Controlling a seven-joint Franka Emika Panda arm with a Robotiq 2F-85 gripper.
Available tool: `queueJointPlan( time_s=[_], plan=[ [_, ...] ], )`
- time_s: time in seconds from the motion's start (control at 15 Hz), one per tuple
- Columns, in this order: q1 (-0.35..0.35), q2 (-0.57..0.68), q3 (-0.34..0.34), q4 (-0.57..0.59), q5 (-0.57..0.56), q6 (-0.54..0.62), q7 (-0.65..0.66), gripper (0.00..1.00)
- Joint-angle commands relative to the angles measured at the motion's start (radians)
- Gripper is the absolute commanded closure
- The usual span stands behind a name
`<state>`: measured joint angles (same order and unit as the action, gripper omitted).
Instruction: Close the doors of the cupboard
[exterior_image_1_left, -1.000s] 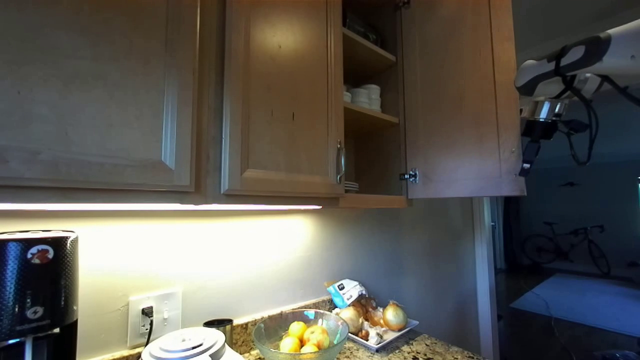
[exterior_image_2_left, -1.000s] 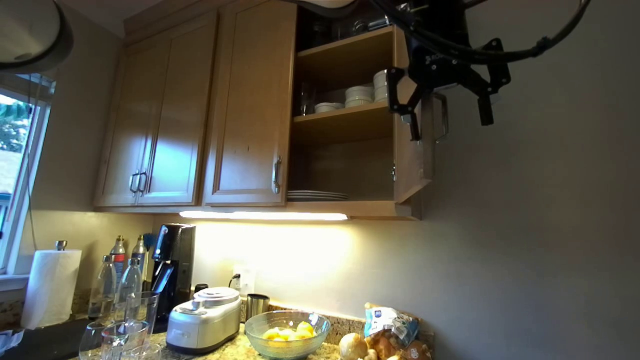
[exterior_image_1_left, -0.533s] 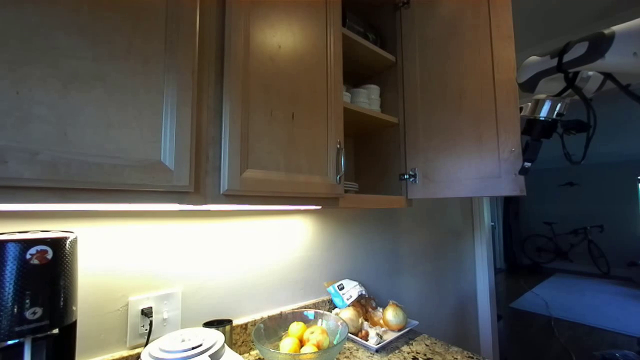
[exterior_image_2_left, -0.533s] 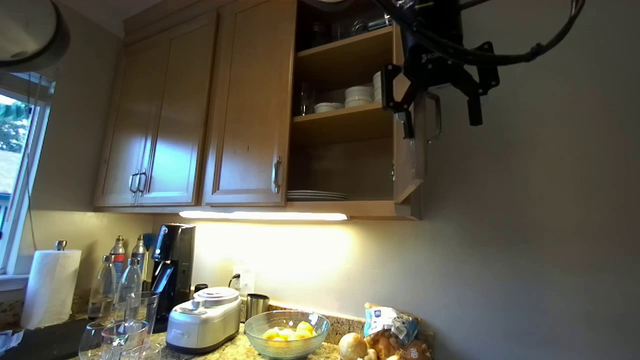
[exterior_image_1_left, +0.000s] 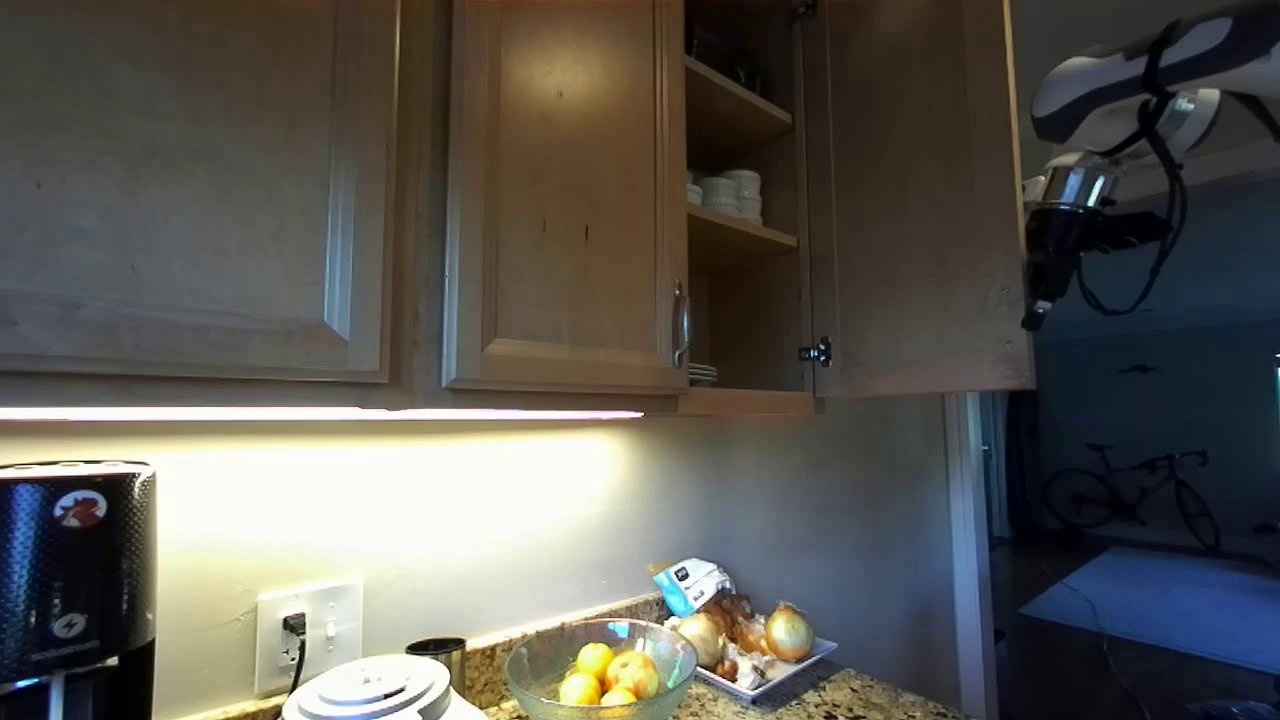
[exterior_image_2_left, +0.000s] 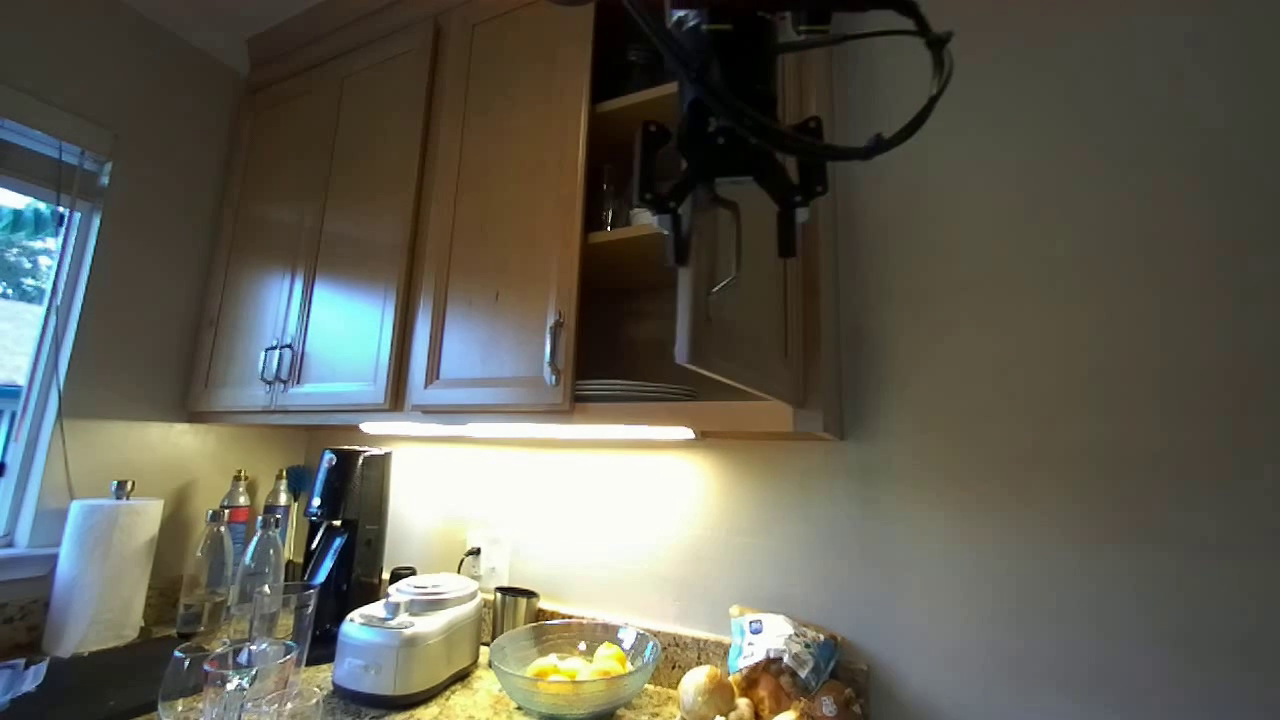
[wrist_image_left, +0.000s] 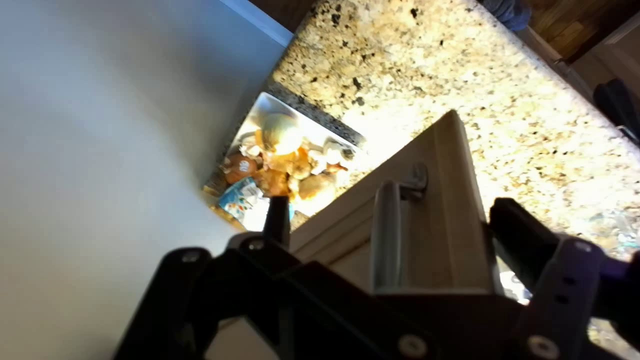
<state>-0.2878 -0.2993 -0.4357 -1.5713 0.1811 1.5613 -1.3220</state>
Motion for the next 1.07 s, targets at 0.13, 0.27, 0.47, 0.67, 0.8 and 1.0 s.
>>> queueJointPlan(
  time_s=[0.13,0.27,0.47,0.67,0.8,1.0],
  plan=[
    [0.113,-0.13,0.173,-0.13,-0.01,0.072,0.067,0.0],
    [0.151,-0.141,0.214,-0.142,-0.011,0.079,0.103,0.0],
    [0.187,-0.142,0.256,-0.17,-0.031,0.136,0.144,0.0],
    [0.185,-0.154,0.263,-0.204,-0.081,0.18,0.16,0.0],
    [0.173,-0.163,0.253,-0.227,-0.124,0.199,0.17,0.0],
    [0.151,-0.169,0.235,-0.25,-0.204,0.199,0.222,0.0]
  ],
)
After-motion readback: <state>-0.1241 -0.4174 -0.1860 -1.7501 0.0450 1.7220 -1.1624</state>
